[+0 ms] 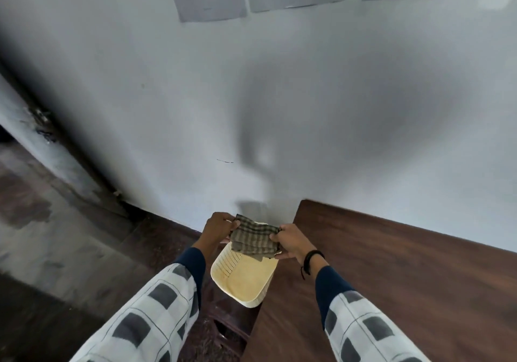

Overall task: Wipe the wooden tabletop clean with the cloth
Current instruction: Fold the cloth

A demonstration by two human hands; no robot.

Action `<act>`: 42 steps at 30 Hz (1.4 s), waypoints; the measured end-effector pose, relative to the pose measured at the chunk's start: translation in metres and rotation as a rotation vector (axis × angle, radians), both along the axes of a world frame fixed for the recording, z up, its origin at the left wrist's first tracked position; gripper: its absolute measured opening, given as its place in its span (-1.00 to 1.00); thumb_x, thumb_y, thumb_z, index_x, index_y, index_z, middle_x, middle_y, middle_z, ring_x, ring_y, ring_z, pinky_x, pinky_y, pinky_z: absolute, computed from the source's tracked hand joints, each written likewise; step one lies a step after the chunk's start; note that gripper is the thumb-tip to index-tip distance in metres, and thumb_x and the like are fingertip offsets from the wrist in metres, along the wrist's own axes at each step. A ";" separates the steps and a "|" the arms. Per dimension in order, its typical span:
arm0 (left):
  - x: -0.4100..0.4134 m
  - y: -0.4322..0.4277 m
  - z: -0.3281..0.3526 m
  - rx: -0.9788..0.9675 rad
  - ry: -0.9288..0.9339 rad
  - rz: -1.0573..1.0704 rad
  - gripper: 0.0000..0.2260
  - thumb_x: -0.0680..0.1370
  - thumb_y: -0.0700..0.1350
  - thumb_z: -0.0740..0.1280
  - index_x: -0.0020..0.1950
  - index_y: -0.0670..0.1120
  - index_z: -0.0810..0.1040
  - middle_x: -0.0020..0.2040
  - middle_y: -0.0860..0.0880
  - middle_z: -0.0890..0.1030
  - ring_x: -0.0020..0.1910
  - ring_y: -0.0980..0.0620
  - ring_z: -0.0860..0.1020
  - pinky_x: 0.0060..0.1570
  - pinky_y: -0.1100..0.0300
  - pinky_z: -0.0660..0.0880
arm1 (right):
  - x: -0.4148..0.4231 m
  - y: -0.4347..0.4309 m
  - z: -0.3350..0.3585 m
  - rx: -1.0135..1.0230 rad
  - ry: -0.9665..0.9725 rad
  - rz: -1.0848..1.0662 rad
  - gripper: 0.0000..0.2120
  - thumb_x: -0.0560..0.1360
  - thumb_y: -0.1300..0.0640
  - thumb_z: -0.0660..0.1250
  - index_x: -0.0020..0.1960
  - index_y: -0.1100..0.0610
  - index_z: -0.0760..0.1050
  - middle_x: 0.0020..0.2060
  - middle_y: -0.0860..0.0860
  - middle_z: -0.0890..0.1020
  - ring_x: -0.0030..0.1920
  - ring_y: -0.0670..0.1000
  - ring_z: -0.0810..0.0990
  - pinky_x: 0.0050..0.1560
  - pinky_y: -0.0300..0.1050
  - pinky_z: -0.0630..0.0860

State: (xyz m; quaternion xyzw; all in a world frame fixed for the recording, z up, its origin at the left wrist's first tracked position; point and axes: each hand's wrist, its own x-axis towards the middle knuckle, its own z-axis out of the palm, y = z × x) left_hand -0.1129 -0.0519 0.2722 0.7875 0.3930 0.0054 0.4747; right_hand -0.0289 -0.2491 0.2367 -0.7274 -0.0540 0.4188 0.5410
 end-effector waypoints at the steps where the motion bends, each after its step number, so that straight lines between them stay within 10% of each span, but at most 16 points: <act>1: 0.008 0.009 -0.008 0.022 0.019 -0.021 -0.96 0.56 -0.13 0.45 -0.08 -0.07 0.65 -0.08 -0.14 0.69 -0.11 -0.15 0.69 -0.10 -0.01 0.68 | 0.000 0.008 -0.009 -0.009 0.007 -0.027 -0.80 0.62 0.21 0.30 0.22 0.24 0.50 0.07 0.12 0.62 -0.01 0.09 0.66 -0.17 -0.04 0.68; 17: 0.114 0.088 -0.169 0.227 0.303 -0.551 -0.64 0.48 -0.15 0.50 0.24 -0.04 0.50 0.05 -0.06 0.62 0.02 -0.09 0.61 -0.12 0.14 0.46 | 0.014 0.131 -0.174 -0.325 0.119 -0.514 -0.76 0.52 0.19 0.14 0.18 0.16 0.39 -0.02 0.14 0.60 -0.04 0.18 0.61 -0.02 0.17 0.64; 23: 0.118 0.097 -0.223 0.333 0.304 -0.741 -0.86 0.50 -0.25 0.39 -0.06 -0.01 0.54 -0.14 0.04 0.60 -0.10 -0.01 0.61 -0.13 0.08 0.58 | 0.027 0.143 -0.257 -0.382 0.300 -0.631 -0.81 0.54 0.16 0.16 0.15 0.11 0.32 0.12 0.23 0.56 0.08 0.23 0.58 0.15 0.19 0.59; 31: 0.125 0.094 -0.278 0.322 0.258 -0.815 -0.83 0.55 -0.22 0.21 -0.01 -0.08 0.59 -0.06 -0.04 0.63 -0.13 0.04 0.55 -0.12 0.05 0.57 | 0.046 0.154 -0.266 -0.398 0.324 -0.729 -0.77 0.51 0.29 0.16 -0.28 0.07 0.38 -0.41 0.02 0.40 -0.38 0.03 0.35 -0.32 -0.14 0.25; 42: 0.124 0.090 -0.293 0.374 0.295 -0.922 -0.82 0.59 -0.29 0.16 0.07 -0.20 0.55 -0.03 -0.13 0.60 -0.11 -0.08 0.58 -0.09 0.05 0.58 | 0.053 0.153 -0.302 -0.549 0.218 -0.639 -0.70 0.54 0.24 0.14 0.23 0.24 0.46 -0.09 0.14 0.58 -0.11 0.16 0.58 -0.12 0.02 0.52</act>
